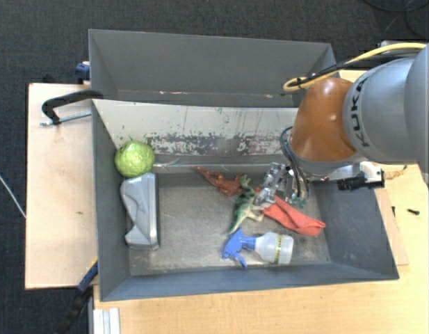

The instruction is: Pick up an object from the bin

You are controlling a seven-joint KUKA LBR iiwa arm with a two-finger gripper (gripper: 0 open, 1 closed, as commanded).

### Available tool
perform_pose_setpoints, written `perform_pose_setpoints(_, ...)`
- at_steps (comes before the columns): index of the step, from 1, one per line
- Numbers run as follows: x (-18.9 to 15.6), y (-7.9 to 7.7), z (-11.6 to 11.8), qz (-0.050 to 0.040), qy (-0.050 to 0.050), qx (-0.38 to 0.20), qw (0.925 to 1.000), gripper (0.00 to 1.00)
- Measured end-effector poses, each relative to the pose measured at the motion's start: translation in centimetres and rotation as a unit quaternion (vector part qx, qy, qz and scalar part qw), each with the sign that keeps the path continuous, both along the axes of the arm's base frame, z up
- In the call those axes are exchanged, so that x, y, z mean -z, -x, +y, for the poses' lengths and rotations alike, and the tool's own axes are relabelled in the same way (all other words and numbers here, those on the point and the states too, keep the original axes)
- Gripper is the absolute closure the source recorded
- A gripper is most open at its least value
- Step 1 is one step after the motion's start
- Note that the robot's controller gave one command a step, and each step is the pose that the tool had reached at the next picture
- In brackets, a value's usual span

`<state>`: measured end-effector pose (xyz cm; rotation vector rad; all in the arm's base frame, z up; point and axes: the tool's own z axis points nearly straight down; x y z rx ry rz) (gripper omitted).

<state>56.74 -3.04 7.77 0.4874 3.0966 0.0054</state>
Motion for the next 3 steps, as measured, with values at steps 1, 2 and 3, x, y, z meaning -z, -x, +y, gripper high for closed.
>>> perform_pose_setpoints(1,-1.5,0.4,-0.1,0.0048,0.0,0.0,1.0,1.0)
perform_pose_setpoints(2,-6.8,1.3,0.9,0.0022,0.002,-0.079,0.9968,1.0)
perform_pose_setpoints(3,-13.5,1.1,0.6,0.0029,0.001,-0.095,0.9955,1.0)
